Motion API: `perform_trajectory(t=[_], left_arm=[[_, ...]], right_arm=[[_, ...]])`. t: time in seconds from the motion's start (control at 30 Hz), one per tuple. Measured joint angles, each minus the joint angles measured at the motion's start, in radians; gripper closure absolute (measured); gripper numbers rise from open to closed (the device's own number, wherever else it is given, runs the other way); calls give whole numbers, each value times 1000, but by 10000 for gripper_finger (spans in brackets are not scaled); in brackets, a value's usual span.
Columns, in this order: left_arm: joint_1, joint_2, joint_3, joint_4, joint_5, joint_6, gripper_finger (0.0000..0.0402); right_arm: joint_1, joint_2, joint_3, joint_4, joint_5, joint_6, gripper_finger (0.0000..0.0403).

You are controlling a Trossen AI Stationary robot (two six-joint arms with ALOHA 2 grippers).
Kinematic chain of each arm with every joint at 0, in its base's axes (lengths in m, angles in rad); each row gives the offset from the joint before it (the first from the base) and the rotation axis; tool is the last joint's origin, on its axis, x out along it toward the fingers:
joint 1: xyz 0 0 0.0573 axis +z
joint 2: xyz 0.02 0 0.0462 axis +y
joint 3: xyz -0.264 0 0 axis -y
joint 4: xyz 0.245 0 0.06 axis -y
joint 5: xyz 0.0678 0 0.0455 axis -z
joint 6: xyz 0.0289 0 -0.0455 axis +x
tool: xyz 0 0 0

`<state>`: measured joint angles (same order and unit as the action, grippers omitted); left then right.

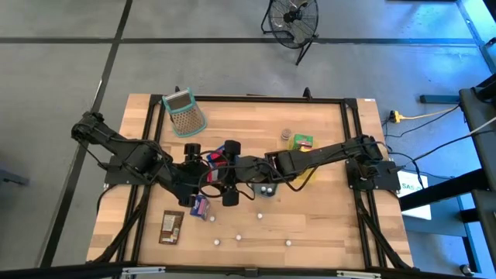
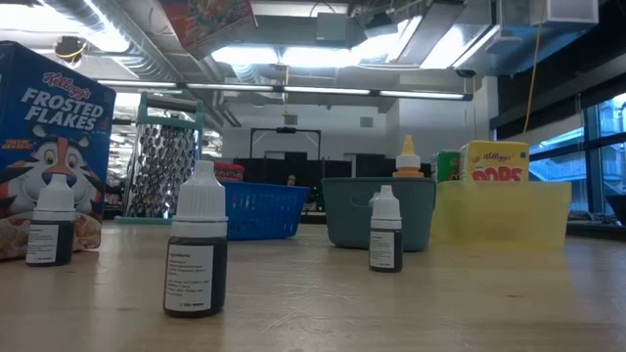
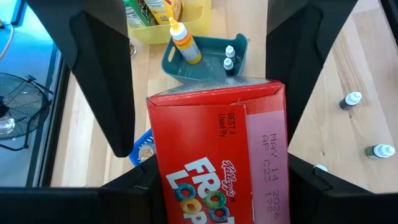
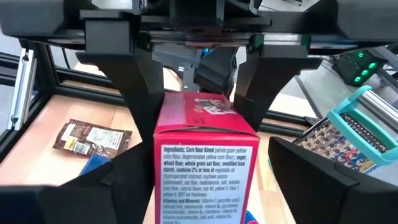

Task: Pick & Place Kitchen Items
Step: Put the red cereal box into the yellow bin

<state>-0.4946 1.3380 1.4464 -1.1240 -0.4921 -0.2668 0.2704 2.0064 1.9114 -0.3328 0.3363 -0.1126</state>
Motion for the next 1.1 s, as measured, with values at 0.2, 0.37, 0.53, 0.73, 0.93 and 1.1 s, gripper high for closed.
perform_trajectory(t=[0.2, 0.37, 0.53, 0.73, 0.93, 1.1], left_arm=[[0, 0, 0, 0, 0, 0, 203], [-1, 0, 0, 1, 2, 0, 203], [0, 0, 0, 1, 1, -7, 203], [0, 0, 0, 0, 1, -8, 204], [0, 0, 0, 1, 1, -7, 204], [0, 0, 0, 2, -3, -4, 204]], right_arm=[[13, 0, 0, -5, 0, -5, 125], [19, 0, 0, -4, 3, -8, 147], [19, 0, 0, -3, 3, -9, 174], [19, -1, 0, -3, 3, -10, 206], [19, -1, 0, -4, 0, -12, 217], [19, -2, 0, -5, 0, -12, 218]])
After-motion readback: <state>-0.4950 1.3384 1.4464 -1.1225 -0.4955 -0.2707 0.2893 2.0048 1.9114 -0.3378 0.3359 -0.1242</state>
